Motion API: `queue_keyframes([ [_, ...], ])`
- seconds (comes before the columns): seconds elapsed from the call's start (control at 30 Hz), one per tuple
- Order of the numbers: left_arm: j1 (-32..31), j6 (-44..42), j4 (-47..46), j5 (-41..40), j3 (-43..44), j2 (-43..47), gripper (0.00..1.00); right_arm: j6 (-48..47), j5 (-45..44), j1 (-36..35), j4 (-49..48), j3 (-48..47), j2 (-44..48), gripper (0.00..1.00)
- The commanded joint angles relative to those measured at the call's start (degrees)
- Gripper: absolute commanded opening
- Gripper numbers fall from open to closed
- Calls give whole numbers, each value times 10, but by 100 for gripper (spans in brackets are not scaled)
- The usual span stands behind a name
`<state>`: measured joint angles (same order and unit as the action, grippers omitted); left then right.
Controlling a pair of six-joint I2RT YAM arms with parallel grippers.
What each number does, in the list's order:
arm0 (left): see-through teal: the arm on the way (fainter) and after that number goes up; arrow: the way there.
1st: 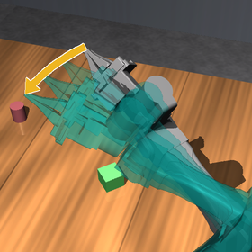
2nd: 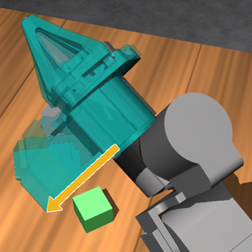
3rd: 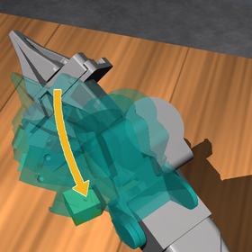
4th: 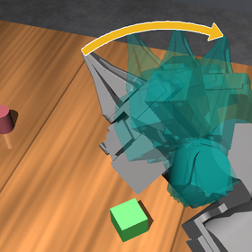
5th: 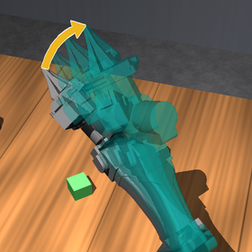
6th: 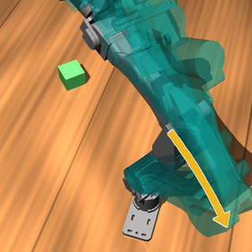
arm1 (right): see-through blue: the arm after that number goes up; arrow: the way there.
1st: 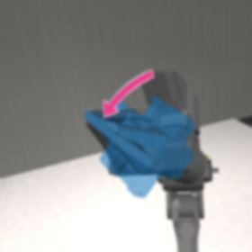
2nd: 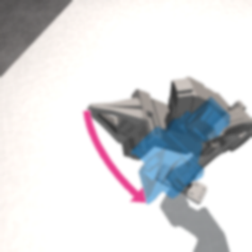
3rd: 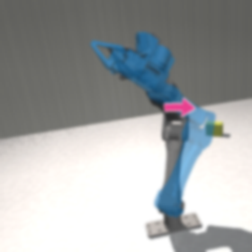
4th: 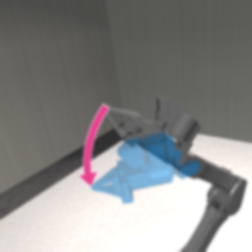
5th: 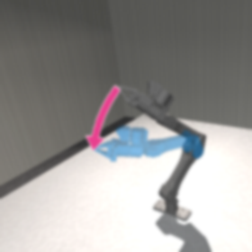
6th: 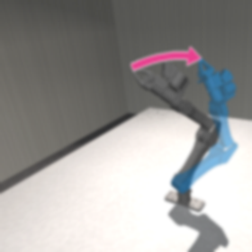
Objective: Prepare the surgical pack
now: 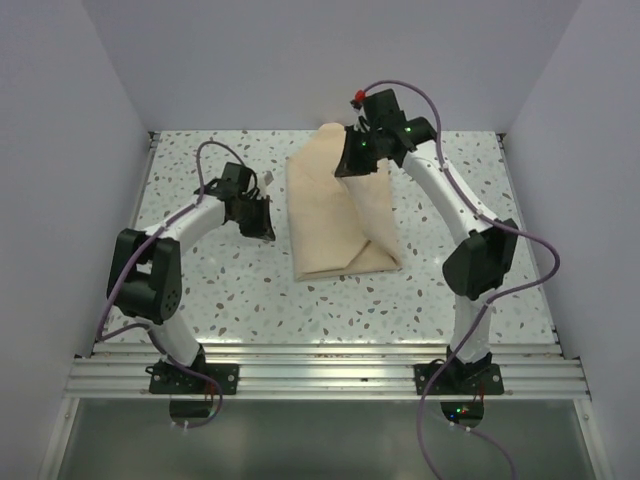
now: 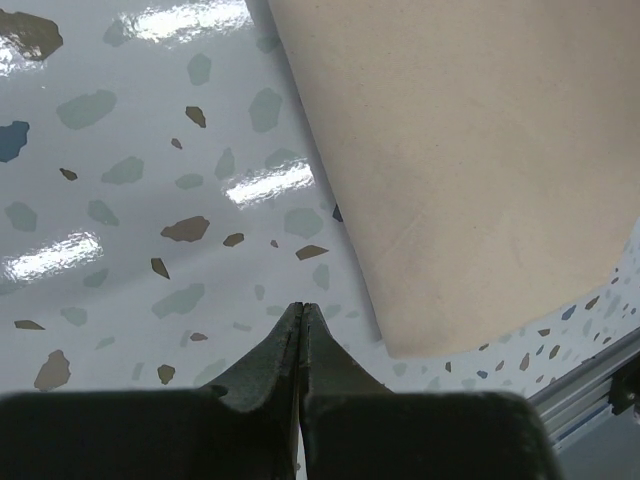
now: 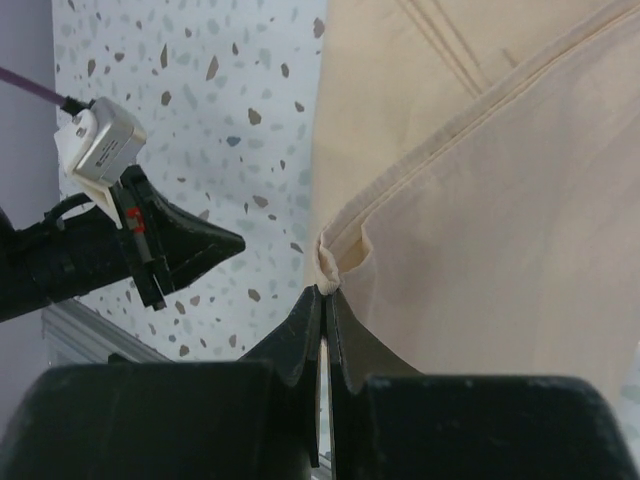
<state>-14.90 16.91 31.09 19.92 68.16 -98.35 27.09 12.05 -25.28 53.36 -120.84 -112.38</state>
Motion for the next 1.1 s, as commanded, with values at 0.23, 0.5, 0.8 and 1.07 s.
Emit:
queue_keyframes([
  [0.23,2,-6,7,4,21,-26,2,-1,59,-72,-30,17,-49,0],
  [0.5,5,-10,10,-7,14,-26,3,2,59,-80,-47,12,-102,0],
  [0.8,16,-12,14,-15,-4,-14,4,31,70,-85,-84,13,-152,0],
  [1.07,33,-14,13,-16,-13,-10,5,24,86,-102,-77,16,-160,0],
])
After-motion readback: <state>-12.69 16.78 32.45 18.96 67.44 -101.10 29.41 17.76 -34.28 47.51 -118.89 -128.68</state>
